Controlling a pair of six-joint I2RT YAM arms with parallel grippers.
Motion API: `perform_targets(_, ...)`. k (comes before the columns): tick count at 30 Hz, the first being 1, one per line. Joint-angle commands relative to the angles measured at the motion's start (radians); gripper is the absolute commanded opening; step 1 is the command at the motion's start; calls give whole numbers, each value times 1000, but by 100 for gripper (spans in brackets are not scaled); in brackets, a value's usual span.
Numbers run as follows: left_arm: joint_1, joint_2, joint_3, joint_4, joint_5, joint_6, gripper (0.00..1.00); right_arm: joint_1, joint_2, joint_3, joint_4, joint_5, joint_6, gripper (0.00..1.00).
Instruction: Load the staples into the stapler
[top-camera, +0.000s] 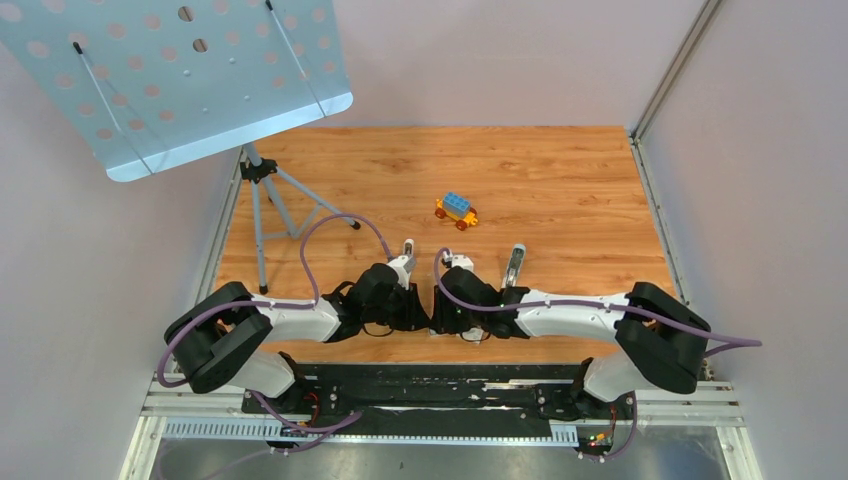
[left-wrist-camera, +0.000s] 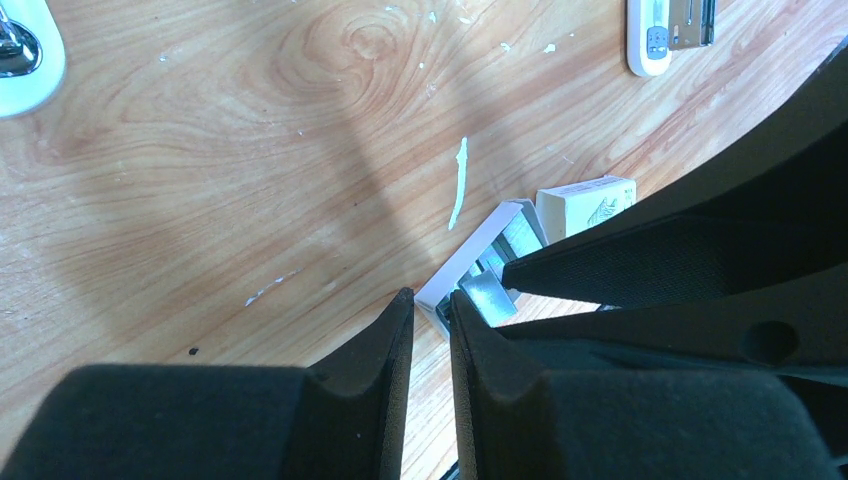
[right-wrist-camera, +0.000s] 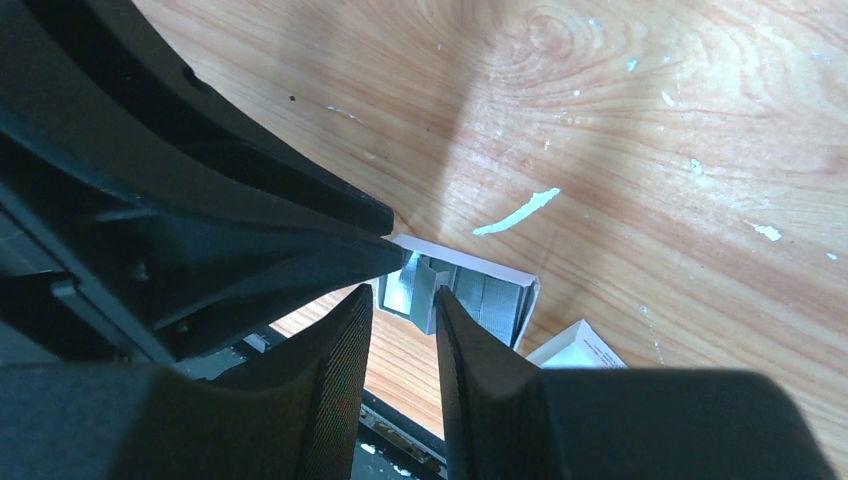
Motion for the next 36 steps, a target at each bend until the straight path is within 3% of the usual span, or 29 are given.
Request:
perform_targets(1, -7, 16, 4, -36, -15, 12, 21, 13, -39, -35, 80, -13, -4, 33)
perform_targets(7, -8, 15, 4, -36, -15, 10, 20, 12, -64, -52, 94, -13, -1, 31)
perform_targets(19, -9, 10, 4, -39, -18, 9, 20, 21, -34, 43, -145, 95, -19, 29)
perform_targets(36, -9, 17, 5, -38, -18, 8, 20, 31, 36, 83, -137, 94, -14, 29)
